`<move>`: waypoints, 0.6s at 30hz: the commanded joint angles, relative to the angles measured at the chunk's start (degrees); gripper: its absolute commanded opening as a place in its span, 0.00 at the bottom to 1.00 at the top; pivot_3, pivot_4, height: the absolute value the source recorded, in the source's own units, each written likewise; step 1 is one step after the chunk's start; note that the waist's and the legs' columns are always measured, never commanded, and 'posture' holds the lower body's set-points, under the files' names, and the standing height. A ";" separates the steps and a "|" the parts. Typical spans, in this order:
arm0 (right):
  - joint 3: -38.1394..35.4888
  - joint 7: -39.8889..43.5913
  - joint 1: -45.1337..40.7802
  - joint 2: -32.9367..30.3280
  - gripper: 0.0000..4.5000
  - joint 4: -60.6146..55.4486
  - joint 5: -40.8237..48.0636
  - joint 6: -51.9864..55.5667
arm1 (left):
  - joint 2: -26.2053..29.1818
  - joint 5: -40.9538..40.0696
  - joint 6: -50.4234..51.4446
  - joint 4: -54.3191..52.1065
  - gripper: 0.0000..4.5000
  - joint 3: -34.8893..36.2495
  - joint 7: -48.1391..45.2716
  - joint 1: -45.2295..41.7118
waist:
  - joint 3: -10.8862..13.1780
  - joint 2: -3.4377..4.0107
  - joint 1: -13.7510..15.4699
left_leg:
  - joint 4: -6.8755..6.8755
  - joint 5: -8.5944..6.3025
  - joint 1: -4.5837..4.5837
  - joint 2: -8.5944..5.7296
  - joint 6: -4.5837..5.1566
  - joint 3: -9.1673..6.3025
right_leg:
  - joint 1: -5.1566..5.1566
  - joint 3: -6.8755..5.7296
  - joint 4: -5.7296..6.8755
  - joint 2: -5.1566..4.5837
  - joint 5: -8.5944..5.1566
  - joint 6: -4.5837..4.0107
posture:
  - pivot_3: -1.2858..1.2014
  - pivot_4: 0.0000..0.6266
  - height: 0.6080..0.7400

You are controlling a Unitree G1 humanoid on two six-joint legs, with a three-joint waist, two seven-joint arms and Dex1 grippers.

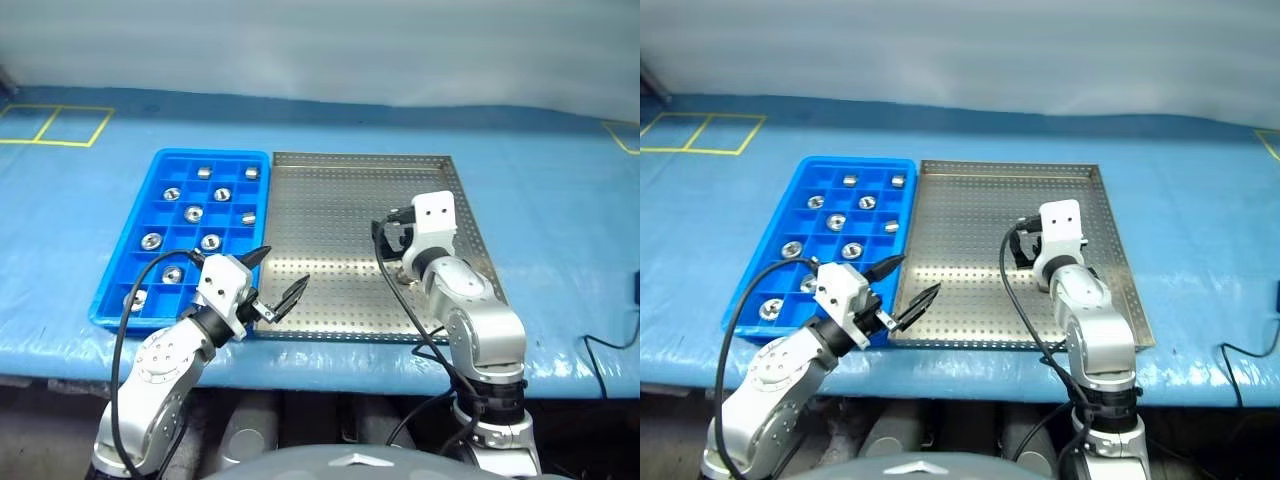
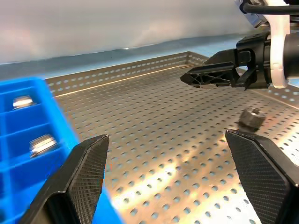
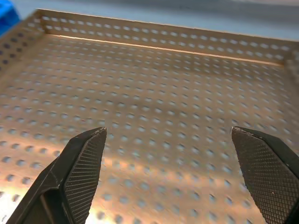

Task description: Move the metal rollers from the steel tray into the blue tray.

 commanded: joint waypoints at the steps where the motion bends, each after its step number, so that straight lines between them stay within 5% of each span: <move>1: -0.44 -1.92 2.52 1.41 1.00 -3.76 -0.23 0.31 | 0.43 -1.02 -0.41 0.23 0.97 -0.84 -1.53 -1.30 | 0.00 0.00 -1.54 | 0.00 0.00 0.02 0.04 0.00 0.01 | 0.00 0.05 0.01 0.00 0.00 0.01 | 0.52 0.24 1.00; 16: 0.77 -0.97 6.39 4.29 1.00 3.70 1.92 -2.69 | 0.84 -1.01 -0.60 0.37 0.97 -0.70 -1.84 -1.55 | -0.02 -0.04 -3.33 | 0.10 0.09 0.25 0.10 0.16 0.52 | -0.09 0.81 0.31 -0.07 -0.12 0.32 | 0.54 0.24 1.00; 18: 0.87 -0.45 6.08 3.58 0.91 4.71 2.09 -3.10 | 0.81 -0.95 -0.54 0.03 0.97 -0.44 -1.49 -1.08 | -0.02 -0.05 -3.29 | 0.10 0.10 0.23 0.08 0.18 0.54 | -0.10 0.83 0.31 -0.09 -0.11 0.33 | 0.54 0.24 1.00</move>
